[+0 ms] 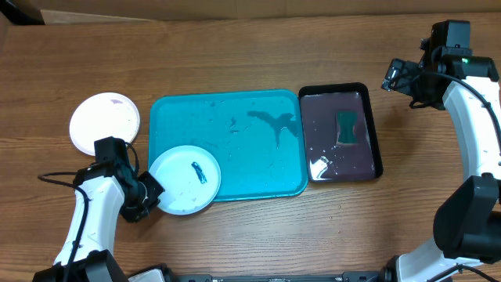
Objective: Clean dirty plates on tray and stack at the side
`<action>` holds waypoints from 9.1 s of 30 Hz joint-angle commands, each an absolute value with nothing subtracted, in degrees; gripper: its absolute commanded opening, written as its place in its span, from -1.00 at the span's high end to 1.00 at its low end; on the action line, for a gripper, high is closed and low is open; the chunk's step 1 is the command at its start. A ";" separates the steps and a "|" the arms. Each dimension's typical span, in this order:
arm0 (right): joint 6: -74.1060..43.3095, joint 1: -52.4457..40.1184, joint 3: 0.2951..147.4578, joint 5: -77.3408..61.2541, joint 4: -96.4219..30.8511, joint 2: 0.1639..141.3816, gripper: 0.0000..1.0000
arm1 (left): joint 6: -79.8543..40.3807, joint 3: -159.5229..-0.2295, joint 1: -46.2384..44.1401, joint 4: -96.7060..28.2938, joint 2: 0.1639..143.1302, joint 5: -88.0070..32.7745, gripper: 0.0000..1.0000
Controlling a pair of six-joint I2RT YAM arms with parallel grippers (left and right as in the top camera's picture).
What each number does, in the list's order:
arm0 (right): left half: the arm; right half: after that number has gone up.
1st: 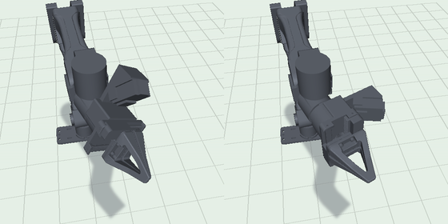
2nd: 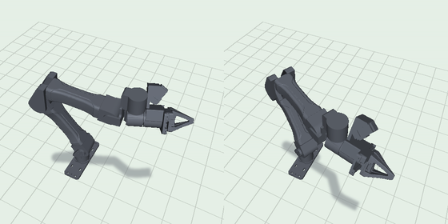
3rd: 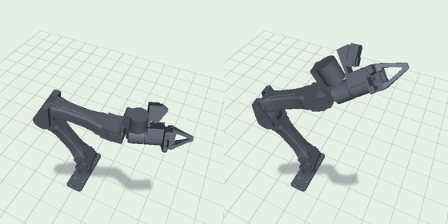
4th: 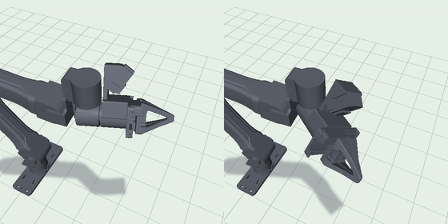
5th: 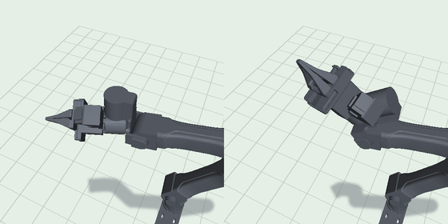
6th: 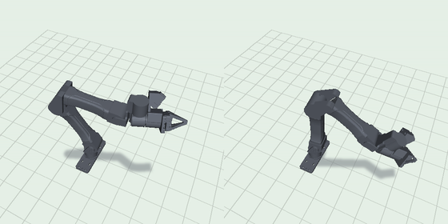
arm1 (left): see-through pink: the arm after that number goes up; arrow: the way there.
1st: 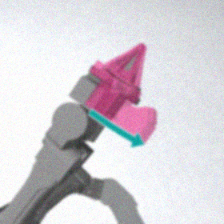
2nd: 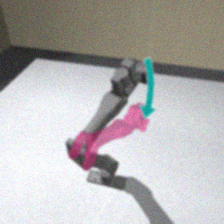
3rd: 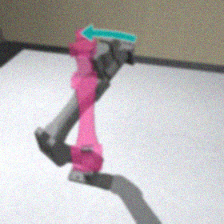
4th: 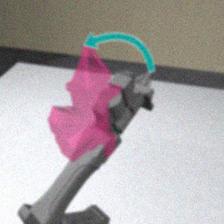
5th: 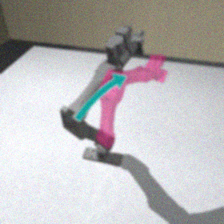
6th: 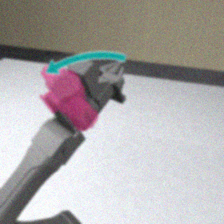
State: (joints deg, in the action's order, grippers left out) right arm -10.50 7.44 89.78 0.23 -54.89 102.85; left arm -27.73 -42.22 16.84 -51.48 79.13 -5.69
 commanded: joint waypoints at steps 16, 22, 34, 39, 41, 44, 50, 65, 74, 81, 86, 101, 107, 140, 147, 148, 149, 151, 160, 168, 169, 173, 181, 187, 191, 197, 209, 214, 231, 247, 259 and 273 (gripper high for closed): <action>-10.94 7.25 90.06 0.10 -54.57 101.93 -1.00 | -29.76 -41.89 3.36 -32.71 78.74 -14.35 0.92; -10.94 7.25 90.06 0.10 -54.57 101.93 -1.00 | -34.85 -41.95 -3.14 -27.20 78.74 -11.79 0.92; -10.94 7.25 90.06 0.10 -54.57 101.93 -1.00 | -38.98 -41.95 -8.10 -17.87 84.71 -12.03 0.92; -10.94 7.25 90.06 0.10 -54.57 101.93 -1.00 | -38.94 -41.95 -8.32 -17.23 87.53 -12.01 0.92; -10.94 7.25 90.08 0.10 -54.57 101.93 -1.00 | -38.74 -41.95 -8.32 -17.04 88.03 -12.03 0.79; -10.94 7.25 90.06 0.10 -54.57 101.93 -1.00 | -34.52 -42.35 -8.29 -16.60 88.07 -12.12 0.48; -10.94 7.25 90.06 0.10 -54.57 101.93 -1.00 | -23.94 -53.91 -8.19 -28.42 88.58 -12.01 -0.01; -10.94 7.25 90.06 0.10 -54.57 101.93 -1.00 | -16.67 -70.32 -8.23 -45.87 103.77 -11.40 0.40; -10.94 7.25 90.06 0.10 -54.57 101.93 -1.00 | -16.69 -70.32 -8.23 -45.17 107.02 -8.23 0.46; -10.94 7.25 90.06 0.10 -54.57 101.93 -1.00 | -16.69 -69.47 -8.32 -44.31 107.90 -8.36 0.65; -10.94 7.25 90.06 0.10 -54.57 101.93 -1.00 | -16.71 -69.47 -8.32 -44.31 108.14 -8.40 0.80; -10.94 7.25 90.06 0.10 -54.57 101.93 -1.00 | -16.69 -69.45 -8.32 -45.43 108.33 -8.36 0.74; -10.94 7.25 90.06 0.10 -54.57 101.93 -1.00 | -16.69 -69.19 -8.32 -45.41 108.33 -8.36 0.75; -10.52 -1.56 88.86 -5.48 -68.18 102.04 -0.61 | -17.80 -67.57 -8.36 -43.29 108.33 -7.07 0.80; -10.50 -8.45 77.10 2.31 -58.13 102.04 -0.57 | -17.80 -67.57 -8.36 -43.27 108.33 -7.07 0.80; -10.52 -8.88 75.77 2.85 -56.29 102.04 -0.57 | -17.78 -67.57 -8.36 -43.24 108.33 -7.07 0.80; -10.50 -9.23 74.52 3.22 -54.46 102.04 -0.57 | -17.80 -67.57 -8.36 -43.24 108.33 -7.07 0.80; -10.50 -9.67 72.12 3.55 -50.37 102.04 -0.57 | -17.80 -67.57 -8.36 -43.24 108.33 -7.07 0.80; -10.50 -9.69 65.43 4.64 -40.12 102.04 -0.41 | -17.78 -67.57 -8.36 -43.27 108.33 -7.07 0.79; -10.50 -9.69 62.57 4.23 -35.51 102.04 -0.03 | -17.80 -67.57 -8.36 -43.22 108.33 -7.07 0.78; -10.52 -9.69 62.57 3.64 -35.18 102.04 0.02 | -17.80 -67.57 -8.36 -43.22 108.33 -7.07 0.78; -10.50 -9.69 62.57 1.37 -34.94 102.04 -0.02 | -17.80 -67.57 -8.36 -43.20 108.33 -7.07 0.78; -10.48 -9.69 59.94 1.41 -31.46 102.04 -0.03 | -17.78 -67.57 -8.36 -43.22 108.33 -7.07 0.78; -10.50 -9.69 59.96 1.39 -30.98 102.02 0.00 | -17.80 -67.57 -8.36 -43.18 108.33 -7.05 0.78; -10.50 -9.69 59.96 1.39 -30.92 102.02 0.45 | -17.78 -67.57 -8.36 -42.92 108.33 -7.05 0.76; -10.46 -9.69 60.16 1.41 -30.85 102.00 0.93 | -17.78 -67.57 -8.36 -42.81 108.33 -7.05 0.73; -7.05 -9.80 69.60 1.19 -42.83 97.91 0.93 | -17.78 -67.55 -8.36 -42.57 108.33 -7.03 0.63; -7.07 -9.80 68.38 0.75 -45.91 98.04 0.93 | -17.78 -67.55 -8.36 -42.57 108.33 -7.05 0.63; -5.54 -10.83 55.70 -4.16 -33.89 98.06 0.47 | -17.80 -67.55 -8.36 -42.63 108.33 -7.07 0.64; -5.54 -10.83 55.68 -3.99 -32.10 98.06 0.45 | -17.78 -67.55 -8.36 -42.65 108.33 -7.07 0.64; -4.43 -10.76 62.11 -4.21 -37.87 97.32 0.93 | -17.80 -67.55 -8.36 -41.78 108.33 -7.05 0.52; -4.38 -10.87 71.33 -4.19 -50.41 96.53 0.93 | -17.80 -67.55 -8.36 -41.76 108.33 -7.07 0.92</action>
State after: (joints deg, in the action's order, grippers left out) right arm -4.64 -10.55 70.19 -4.08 -50.74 97.78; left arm -17.85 -67.83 -7.90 -41.98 107.18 -7.09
